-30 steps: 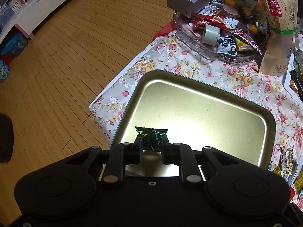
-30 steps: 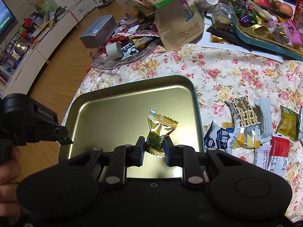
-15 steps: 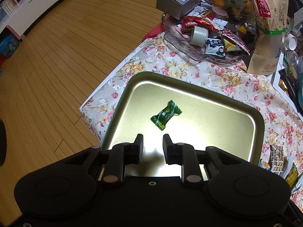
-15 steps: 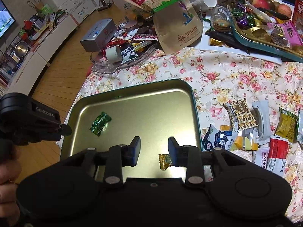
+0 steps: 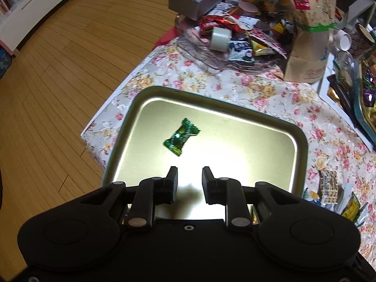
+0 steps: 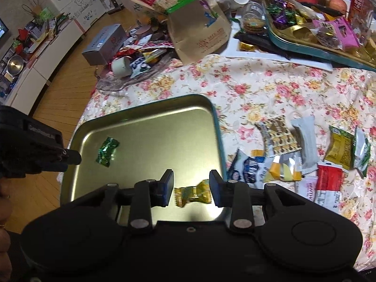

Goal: Organize snacks
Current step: 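Move both grippers back toward the snack pile on the tablecloth, then grasp the brown heart-print packet with the left gripper while the right grasps a green bag, then carry both packets over the gold tray and open the left gripper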

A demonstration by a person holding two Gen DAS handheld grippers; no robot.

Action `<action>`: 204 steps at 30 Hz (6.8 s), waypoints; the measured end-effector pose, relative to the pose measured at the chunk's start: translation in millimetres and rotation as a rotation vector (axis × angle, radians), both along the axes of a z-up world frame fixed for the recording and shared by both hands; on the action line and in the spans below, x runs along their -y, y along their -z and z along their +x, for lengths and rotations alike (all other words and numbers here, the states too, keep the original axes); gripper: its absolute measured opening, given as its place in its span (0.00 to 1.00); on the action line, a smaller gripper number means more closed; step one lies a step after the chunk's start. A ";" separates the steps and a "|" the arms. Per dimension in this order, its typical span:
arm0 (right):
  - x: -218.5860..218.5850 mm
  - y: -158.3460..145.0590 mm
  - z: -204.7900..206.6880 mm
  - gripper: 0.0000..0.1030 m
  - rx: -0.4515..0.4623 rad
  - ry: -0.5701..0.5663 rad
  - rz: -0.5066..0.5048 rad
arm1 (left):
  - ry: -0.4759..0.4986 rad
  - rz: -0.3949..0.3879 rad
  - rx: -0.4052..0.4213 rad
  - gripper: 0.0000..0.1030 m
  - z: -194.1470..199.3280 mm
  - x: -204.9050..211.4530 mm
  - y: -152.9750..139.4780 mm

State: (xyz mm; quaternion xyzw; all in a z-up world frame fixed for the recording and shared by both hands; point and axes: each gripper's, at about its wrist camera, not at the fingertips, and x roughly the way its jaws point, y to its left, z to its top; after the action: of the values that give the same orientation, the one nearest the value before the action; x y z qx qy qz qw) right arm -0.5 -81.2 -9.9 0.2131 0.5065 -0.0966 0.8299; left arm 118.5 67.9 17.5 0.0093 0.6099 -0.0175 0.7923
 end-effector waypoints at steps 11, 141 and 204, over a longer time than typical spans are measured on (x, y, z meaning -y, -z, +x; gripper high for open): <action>59.9 2.4 -22.6 0.35 -0.029 0.150 0.006 | 0.148 -0.016 -0.013 0.31 -18.6 60.3 -0.3; 263.7 -4.2 -112.8 0.30 -0.110 0.534 0.190 | 0.354 0.014 -0.109 0.41 -33.6 286.5 37.7; 38.2 4.9 18.9 0.30 -0.074 -0.017 0.113 | -0.025 0.035 0.017 0.41 63.1 41.5 -12.2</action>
State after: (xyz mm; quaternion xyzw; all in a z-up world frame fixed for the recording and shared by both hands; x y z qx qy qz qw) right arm 18.4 -119.4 -14.8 0.2515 0.5432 -0.0688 0.7981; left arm 181.7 26.4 29.7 0.0158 0.6034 0.0033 0.7973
